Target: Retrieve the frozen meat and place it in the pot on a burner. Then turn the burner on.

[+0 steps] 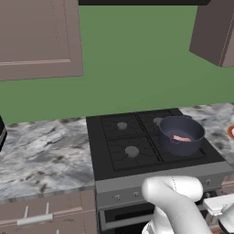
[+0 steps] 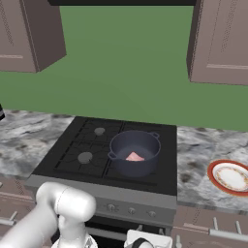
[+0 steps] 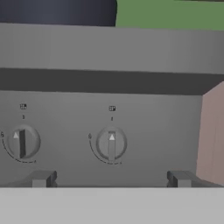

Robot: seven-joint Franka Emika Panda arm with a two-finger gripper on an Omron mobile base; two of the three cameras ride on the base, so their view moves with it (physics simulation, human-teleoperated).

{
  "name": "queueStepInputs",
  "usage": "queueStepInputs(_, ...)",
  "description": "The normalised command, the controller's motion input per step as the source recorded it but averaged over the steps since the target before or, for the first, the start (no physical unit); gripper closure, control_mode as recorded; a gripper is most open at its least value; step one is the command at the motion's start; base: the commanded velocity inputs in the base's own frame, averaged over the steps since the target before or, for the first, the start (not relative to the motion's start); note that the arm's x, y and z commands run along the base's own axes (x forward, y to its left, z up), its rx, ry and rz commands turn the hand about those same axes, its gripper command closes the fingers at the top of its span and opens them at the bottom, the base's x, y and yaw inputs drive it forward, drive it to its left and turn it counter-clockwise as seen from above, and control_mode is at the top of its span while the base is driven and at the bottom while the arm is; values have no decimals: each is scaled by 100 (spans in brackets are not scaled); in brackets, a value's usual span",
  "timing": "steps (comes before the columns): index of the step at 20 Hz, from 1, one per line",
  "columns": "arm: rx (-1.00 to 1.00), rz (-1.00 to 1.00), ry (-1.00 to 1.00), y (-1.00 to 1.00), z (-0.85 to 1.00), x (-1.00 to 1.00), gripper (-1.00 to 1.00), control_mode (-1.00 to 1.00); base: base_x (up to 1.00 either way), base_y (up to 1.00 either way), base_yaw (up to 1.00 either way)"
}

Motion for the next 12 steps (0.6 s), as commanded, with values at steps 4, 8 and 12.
queueStepInputs(4, 0, 0, -2, -3, -7, 21, -100, -100, 0, 0, 0)
queueStepInputs(8, 0, 0, 0, 0, 0, 21, -100, -100, 0, 0, 0)
queueStepInputs(12, 0, 0, 0, 0, 0, 24, -100, -100, 0, 0, 0)
